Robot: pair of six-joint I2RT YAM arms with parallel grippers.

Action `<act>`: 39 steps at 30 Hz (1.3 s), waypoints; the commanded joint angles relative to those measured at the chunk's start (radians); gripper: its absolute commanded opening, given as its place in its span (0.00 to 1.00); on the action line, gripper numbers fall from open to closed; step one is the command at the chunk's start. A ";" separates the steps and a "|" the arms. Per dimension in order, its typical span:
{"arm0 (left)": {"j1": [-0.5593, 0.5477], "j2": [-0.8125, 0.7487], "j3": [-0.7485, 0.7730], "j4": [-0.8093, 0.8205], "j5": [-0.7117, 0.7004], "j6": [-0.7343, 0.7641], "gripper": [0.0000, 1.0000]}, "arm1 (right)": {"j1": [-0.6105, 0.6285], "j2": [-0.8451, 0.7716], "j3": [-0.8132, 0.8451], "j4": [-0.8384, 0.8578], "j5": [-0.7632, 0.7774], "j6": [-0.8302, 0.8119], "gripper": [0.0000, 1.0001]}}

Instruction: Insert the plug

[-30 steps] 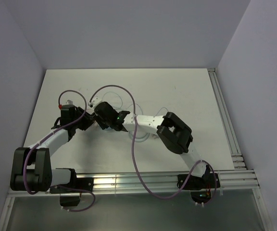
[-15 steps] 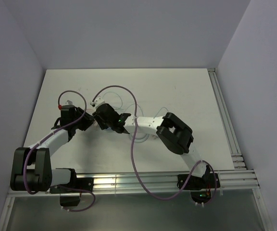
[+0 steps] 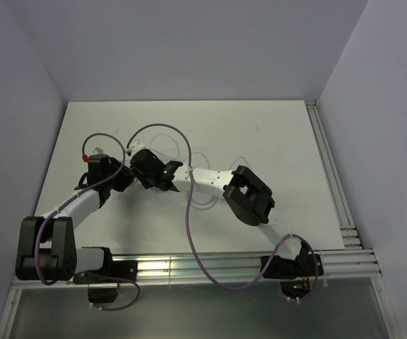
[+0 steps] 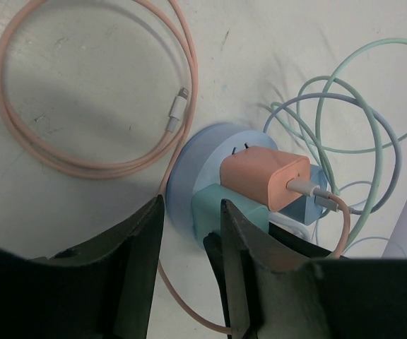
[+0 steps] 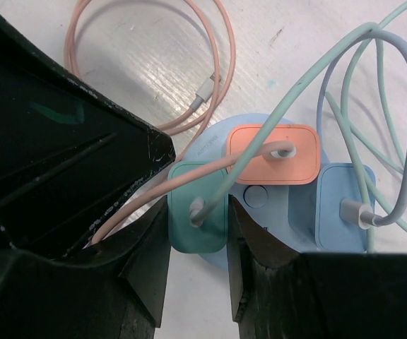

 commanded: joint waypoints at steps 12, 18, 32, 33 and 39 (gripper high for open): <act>-0.018 -0.023 -0.006 -0.016 0.052 0.011 0.47 | -0.007 0.163 -0.208 -0.269 -0.108 0.083 0.00; -0.017 -0.065 0.008 -0.110 -0.010 -0.015 0.67 | -0.030 0.036 -0.298 -0.128 -0.051 0.087 0.00; -0.008 -0.293 0.036 -0.266 -0.077 -0.025 0.77 | -0.038 -0.079 -0.185 -0.178 0.008 0.058 0.51; -0.006 -0.313 0.031 -0.270 -0.071 -0.028 0.77 | -0.041 -0.095 -0.177 -0.180 -0.002 0.063 0.54; -0.003 -0.430 0.062 -0.322 -0.048 -0.014 0.74 | -0.053 -0.156 -0.156 -0.192 -0.026 0.084 0.67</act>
